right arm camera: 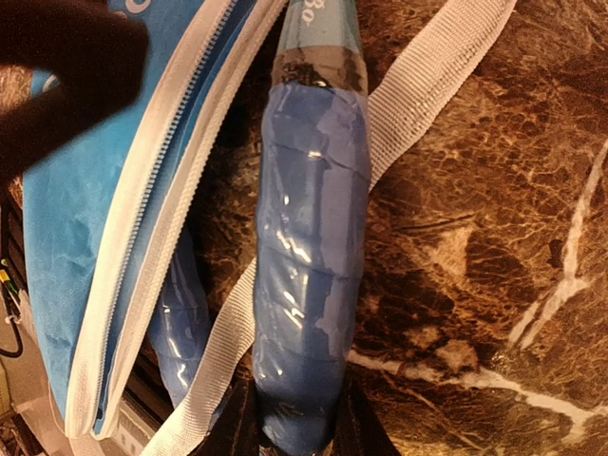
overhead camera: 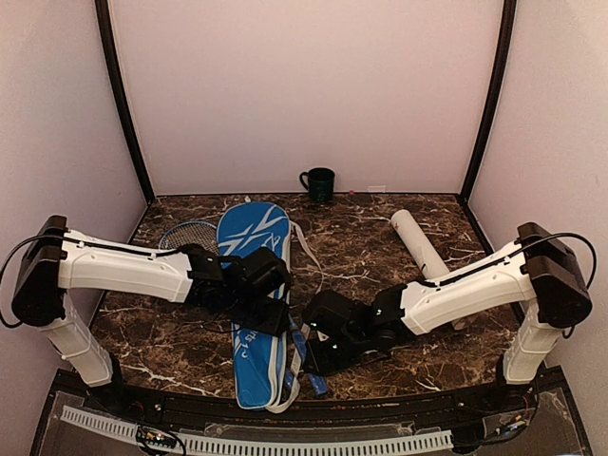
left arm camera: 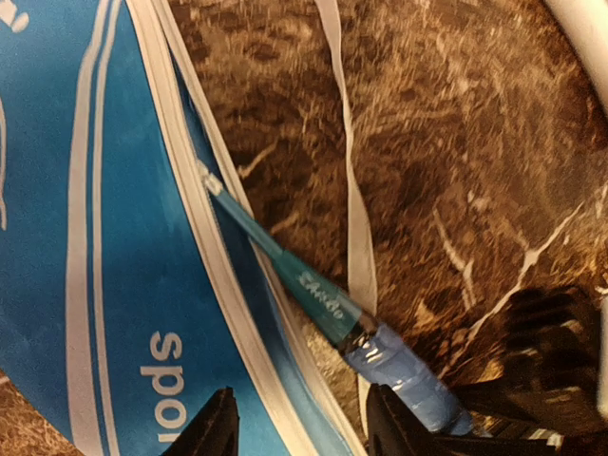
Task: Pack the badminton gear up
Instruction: Pick up the racket bag from the center of the board.
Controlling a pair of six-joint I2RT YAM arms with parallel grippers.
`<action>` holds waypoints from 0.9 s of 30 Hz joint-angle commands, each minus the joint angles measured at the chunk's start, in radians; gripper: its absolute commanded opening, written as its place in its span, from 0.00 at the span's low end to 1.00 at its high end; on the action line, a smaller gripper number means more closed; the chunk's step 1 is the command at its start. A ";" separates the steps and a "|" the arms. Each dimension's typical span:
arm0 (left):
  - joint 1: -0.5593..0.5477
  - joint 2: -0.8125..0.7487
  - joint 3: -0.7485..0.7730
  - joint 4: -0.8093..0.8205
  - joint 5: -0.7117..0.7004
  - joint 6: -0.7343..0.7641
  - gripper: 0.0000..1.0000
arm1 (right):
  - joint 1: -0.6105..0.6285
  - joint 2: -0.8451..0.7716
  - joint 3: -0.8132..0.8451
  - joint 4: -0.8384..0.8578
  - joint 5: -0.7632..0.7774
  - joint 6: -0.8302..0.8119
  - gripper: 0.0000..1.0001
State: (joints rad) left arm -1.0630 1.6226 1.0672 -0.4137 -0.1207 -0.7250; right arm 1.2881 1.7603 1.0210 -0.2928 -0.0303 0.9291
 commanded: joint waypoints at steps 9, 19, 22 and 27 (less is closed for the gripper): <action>-0.041 0.151 0.052 -0.191 -0.047 -0.074 0.47 | 0.008 -0.045 -0.008 0.032 0.036 0.011 0.07; -0.045 0.220 0.080 -0.255 -0.083 -0.058 0.32 | 0.007 -0.060 -0.012 0.031 0.048 0.018 0.07; -0.043 0.220 0.072 -0.255 -0.084 -0.058 0.24 | 0.007 -0.068 -0.010 0.024 0.055 0.017 0.07; -0.045 0.213 0.058 -0.231 -0.068 -0.064 0.13 | 0.007 -0.079 -0.013 0.013 0.071 0.020 0.07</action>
State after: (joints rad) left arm -1.1034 1.8297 1.1496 -0.5995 -0.1986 -0.7818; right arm 1.2881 1.7195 1.0157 -0.2958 -0.0143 0.9459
